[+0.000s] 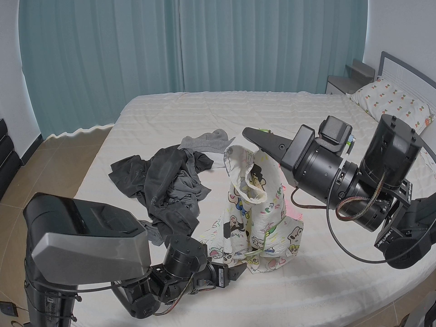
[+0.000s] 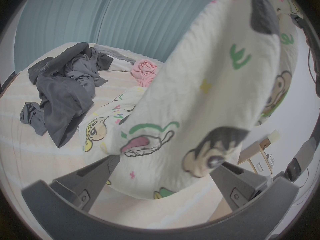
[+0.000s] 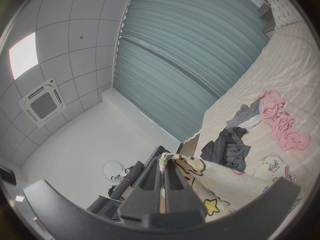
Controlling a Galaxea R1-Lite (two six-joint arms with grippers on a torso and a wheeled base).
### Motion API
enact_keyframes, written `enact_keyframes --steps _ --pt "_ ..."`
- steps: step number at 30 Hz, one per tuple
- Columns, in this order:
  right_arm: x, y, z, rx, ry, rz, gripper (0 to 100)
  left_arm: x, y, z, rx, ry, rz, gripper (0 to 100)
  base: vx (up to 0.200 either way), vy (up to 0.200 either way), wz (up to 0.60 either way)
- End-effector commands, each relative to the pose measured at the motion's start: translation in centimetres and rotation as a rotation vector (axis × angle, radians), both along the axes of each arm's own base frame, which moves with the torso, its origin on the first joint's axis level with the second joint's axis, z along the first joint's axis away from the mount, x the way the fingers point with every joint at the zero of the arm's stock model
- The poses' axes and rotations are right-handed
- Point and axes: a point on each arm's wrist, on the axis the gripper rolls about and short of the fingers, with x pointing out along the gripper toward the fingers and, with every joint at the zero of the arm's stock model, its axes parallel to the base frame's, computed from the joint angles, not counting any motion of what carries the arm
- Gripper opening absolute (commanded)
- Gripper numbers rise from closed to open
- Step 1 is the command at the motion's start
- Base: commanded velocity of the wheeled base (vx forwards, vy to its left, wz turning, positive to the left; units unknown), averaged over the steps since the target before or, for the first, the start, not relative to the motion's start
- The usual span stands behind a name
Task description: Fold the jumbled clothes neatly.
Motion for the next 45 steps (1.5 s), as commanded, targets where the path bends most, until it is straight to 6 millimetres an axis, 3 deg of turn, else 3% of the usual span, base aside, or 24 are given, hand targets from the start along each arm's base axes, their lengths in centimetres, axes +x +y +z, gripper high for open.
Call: enact_keyframes --steps 1,2,17,25,30,32,34,36,43,45 --pt "0.2 -0.2 -0.1 -0.003 0.003 -0.007 0 0.3 0.4 -1.1 0.019 0.022 0.016 100 0.000 0.000 0.00" --pt "0.2 -0.2 -0.2 -0.005 0.005 -0.010 0 0.3 0.4 -1.1 0.019 0.022 0.018 0 0.000 0.000 0.00" --pt "1.4 -2.1 -0.9 0.000 0.049 -0.077 0 -1.0 2.8 -1.0 0.060 0.072 0.046 0 0.000 0.000 0.00" --pt "1.9 -4.3 -1.1 -0.003 0.055 -0.146 0 0.3 6.9 3.7 -0.057 -0.069 0.177 0 0.000 0.000 0.00" --pt "2.1 -5.5 -0.6 0.010 0.041 -0.181 0 1.1 8.9 7.8 -0.135 -0.186 0.247 0 0.000 0.000 0.00" --pt "1.9 -5.8 -0.2 0.018 0.028 -0.188 0 1.1 9.5 9.3 -0.159 -0.233 0.263 0 0.000 0.000 0.00" --pt "1.9 -5.8 -0.1 0.019 0.027 -0.188 0 1.1 9.6 9.4 -0.159 -0.236 0.264 0 0.000 0.000 0.00" --pt "1.4 -6.1 0.7 0.034 0.005 -0.187 0 1.2 10.4 12.3 -0.170 -0.356 0.271 0 0.000 0.000 0.00" --pt "1.0 -6.4 2.1 0.059 -0.036 -0.186 0 1.3 11.1 17.1 -0.218 -0.484 0.295 0 0.000 0.000 0.00" --pt "1.0 -6.4 3.1 0.077 -0.068 -0.189 0 1.1 11.3 19.3 -0.238 -0.532 0.308 0 0.000 0.000 0.00"
